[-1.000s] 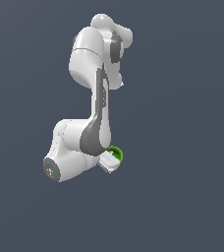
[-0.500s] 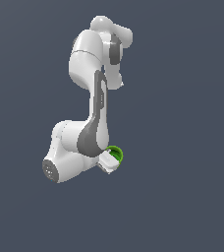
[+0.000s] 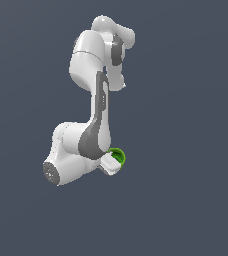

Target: Pick up the object and move it to a goal position.

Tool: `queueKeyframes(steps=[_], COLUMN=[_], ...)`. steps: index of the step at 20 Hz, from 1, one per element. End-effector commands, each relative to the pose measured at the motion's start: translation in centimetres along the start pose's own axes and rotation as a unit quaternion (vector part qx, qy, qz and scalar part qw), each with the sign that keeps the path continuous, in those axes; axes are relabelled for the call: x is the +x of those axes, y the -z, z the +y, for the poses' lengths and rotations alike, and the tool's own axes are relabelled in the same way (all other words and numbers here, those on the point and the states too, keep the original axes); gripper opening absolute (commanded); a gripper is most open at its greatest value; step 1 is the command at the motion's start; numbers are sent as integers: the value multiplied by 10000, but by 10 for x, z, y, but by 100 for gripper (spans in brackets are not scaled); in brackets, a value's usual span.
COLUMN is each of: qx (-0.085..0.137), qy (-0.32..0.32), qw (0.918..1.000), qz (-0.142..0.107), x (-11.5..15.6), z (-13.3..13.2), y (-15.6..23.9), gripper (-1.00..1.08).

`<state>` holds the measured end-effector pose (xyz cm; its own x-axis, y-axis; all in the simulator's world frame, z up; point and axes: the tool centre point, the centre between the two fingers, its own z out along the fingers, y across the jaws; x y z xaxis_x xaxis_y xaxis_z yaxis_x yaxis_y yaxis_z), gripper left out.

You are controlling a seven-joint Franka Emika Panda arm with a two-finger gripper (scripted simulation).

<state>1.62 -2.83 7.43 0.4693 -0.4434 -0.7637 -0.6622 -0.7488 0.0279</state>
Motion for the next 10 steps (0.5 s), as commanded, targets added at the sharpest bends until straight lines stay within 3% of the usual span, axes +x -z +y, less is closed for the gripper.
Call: queueKeyframes(steps=[1,10], qx=[2,2], qy=[4,4], qw=[10000,10000], qz=[4,4], x=[-2,-22], z=[0,10], y=[2,13], gripper=[-100,-100])
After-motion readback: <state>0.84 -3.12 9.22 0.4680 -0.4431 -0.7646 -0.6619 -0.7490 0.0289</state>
